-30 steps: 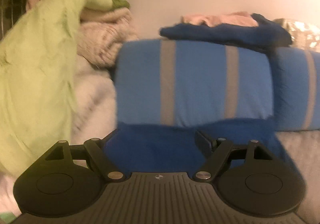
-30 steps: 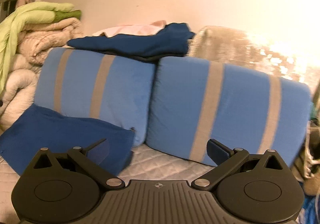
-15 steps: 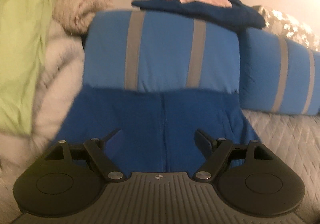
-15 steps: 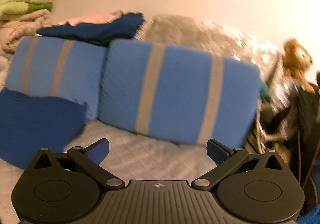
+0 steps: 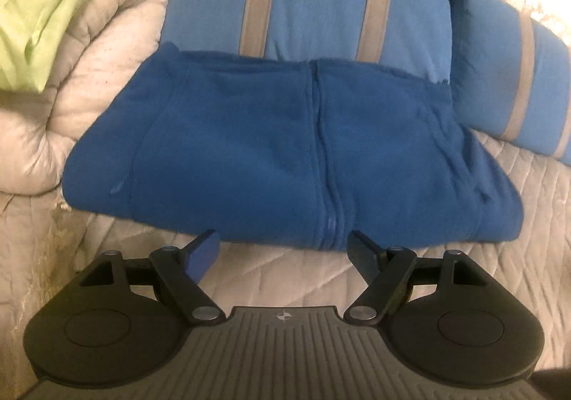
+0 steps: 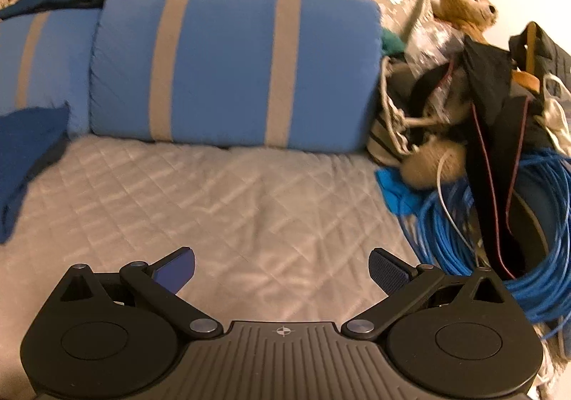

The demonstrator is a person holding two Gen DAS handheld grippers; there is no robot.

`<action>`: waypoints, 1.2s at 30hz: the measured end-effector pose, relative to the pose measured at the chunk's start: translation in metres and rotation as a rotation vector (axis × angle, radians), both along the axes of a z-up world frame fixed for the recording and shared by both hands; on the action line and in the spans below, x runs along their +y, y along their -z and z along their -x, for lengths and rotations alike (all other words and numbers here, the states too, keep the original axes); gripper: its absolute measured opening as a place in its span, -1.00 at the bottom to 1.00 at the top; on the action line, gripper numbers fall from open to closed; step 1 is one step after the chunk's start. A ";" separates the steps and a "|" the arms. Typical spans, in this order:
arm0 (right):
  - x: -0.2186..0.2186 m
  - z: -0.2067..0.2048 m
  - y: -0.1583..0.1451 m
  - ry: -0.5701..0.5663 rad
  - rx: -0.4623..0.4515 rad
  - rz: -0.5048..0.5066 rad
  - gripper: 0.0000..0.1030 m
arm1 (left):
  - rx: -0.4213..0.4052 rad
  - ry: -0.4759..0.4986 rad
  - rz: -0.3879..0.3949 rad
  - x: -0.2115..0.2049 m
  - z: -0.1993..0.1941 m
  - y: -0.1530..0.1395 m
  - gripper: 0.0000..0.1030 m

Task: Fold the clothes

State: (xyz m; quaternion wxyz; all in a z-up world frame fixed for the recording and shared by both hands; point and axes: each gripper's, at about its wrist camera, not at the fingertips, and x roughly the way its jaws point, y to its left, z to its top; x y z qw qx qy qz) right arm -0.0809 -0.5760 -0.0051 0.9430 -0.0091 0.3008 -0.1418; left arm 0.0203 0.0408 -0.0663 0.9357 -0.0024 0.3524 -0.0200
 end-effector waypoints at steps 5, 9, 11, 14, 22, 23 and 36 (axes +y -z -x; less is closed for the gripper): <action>-0.020 0.009 0.023 0.051 0.029 0.014 1.00 | 0.004 -0.004 -0.032 0.006 0.006 0.016 0.53; -0.037 0.016 0.041 0.103 0.042 0.008 1.00 | 0.014 -0.032 -0.098 0.011 0.010 0.031 0.53; -0.043 0.020 0.050 0.129 0.051 0.002 1.00 | 0.020 -0.053 -0.110 0.015 0.011 0.038 0.53; -0.048 0.025 0.063 0.153 0.075 -0.006 1.00 | 0.024 -0.074 -0.118 0.021 0.012 0.049 0.53; -0.055 0.036 0.098 0.214 0.111 -0.097 1.00 | -0.049 -0.126 -0.120 0.023 0.023 0.068 0.81; -0.058 0.038 0.098 0.223 0.105 -0.123 1.00 | -0.047 -0.127 -0.114 0.024 0.023 0.068 0.84; -0.058 0.039 0.101 0.264 0.061 -0.155 1.00 | -0.005 -0.144 -0.091 0.025 0.002 0.070 1.00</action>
